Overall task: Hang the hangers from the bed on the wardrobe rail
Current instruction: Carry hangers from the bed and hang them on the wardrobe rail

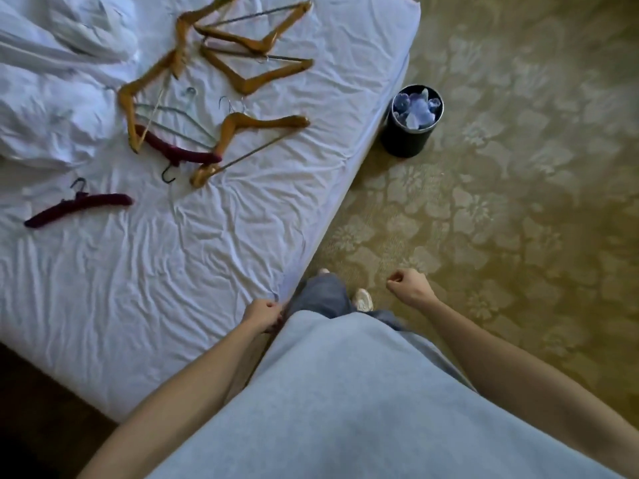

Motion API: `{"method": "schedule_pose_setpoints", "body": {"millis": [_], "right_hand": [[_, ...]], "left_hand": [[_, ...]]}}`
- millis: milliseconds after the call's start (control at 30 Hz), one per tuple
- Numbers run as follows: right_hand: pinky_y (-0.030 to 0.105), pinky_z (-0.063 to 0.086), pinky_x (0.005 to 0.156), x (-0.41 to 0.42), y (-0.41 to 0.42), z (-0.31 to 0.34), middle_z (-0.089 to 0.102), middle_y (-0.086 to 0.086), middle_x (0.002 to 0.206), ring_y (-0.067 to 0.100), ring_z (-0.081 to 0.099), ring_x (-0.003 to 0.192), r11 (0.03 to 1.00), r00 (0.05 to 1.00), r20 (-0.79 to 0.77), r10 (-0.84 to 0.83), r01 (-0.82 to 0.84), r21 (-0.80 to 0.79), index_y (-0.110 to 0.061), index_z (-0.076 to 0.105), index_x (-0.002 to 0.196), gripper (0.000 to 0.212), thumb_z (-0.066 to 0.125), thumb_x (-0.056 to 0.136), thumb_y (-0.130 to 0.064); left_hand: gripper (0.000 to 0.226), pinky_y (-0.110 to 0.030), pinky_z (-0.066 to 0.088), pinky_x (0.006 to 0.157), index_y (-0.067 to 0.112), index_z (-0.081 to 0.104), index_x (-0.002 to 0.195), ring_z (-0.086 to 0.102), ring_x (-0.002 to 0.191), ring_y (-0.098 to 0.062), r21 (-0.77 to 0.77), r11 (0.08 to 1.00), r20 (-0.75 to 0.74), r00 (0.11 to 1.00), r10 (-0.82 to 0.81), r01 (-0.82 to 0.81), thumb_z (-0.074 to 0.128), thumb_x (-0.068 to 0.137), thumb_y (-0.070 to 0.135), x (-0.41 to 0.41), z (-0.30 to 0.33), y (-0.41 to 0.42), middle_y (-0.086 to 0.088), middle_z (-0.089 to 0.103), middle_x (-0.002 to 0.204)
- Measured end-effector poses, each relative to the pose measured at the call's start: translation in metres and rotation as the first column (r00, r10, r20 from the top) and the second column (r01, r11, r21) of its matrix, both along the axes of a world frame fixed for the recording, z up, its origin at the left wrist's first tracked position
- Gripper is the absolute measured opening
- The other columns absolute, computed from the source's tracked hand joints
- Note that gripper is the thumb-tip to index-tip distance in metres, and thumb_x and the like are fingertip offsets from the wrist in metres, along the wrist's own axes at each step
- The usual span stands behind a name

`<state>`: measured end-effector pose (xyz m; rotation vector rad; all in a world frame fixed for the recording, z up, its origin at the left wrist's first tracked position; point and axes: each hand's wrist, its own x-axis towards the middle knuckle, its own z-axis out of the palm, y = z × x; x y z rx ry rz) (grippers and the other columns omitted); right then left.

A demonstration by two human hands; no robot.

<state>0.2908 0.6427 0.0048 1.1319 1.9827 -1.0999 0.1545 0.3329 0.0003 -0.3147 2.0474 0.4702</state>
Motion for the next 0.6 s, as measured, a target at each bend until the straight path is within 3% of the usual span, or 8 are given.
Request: {"method": "schedule_pose_setpoints", "body": {"millis": [133,300,467,600], "right_hand": [[0.034,0.055,0.075,-0.102,0.026,0.002,0.07,0.005,0.089,0.023,0.066,0.085,0.993,0.992,-0.068,0.108,-0.11,-0.037,-0.01,0.073,0.098,0.021,0.06,0.09,-0.023],[0.032,0.051,0.064,-0.201,0.074,-0.013,0.074,0.012,0.089,0.029,0.069,0.085,0.972,0.971,-0.02,0.237,-0.237,-0.003,-0.006,0.074,0.09,0.022,0.059,0.084,-0.021],[0.027,0.048,0.069,-0.268,0.142,-0.006,0.071,0.005,0.089,0.02,0.065,0.083,0.933,0.933,0.102,0.345,-0.353,0.075,-0.013,0.077,0.094,0.018,0.062,0.088,-0.02],[0.028,0.047,0.066,-0.325,0.19,-0.003,0.069,0.005,0.081,0.022,0.063,0.079,0.903,0.907,0.143,0.396,-0.413,0.118,-0.016,0.072,0.077,0.015,0.06,0.087,-0.017]], "left_hand": [[0.027,-0.038,0.061,0.068,0.002,0.076,0.082,0.071,0.07,-0.026,-0.004,0.993,0.03,0.993,0.118,-0.118,0.058,0.096,0.018,-0.036,-0.018,0.011,-0.015,0.077,0.086],[0.027,-0.042,0.062,0.074,0.006,0.073,0.077,0.073,0.076,-0.034,0.024,0.979,0.089,0.976,0.2,-0.203,0.056,0.094,0.015,-0.103,-0.037,0.052,-0.018,0.077,0.088],[0.025,-0.024,0.053,0.054,0.01,0.07,0.074,0.064,0.061,-0.022,0.066,0.972,0.057,0.974,0.22,-0.224,0.055,0.094,0.017,-0.187,-0.019,0.126,-0.009,0.07,0.074],[0.024,-0.032,0.061,0.061,0.01,0.07,0.083,0.07,0.066,-0.021,0.139,0.954,0.056,0.964,0.26,-0.265,0.051,0.096,0.017,-0.252,-0.016,0.186,-0.009,0.075,0.083]]}}
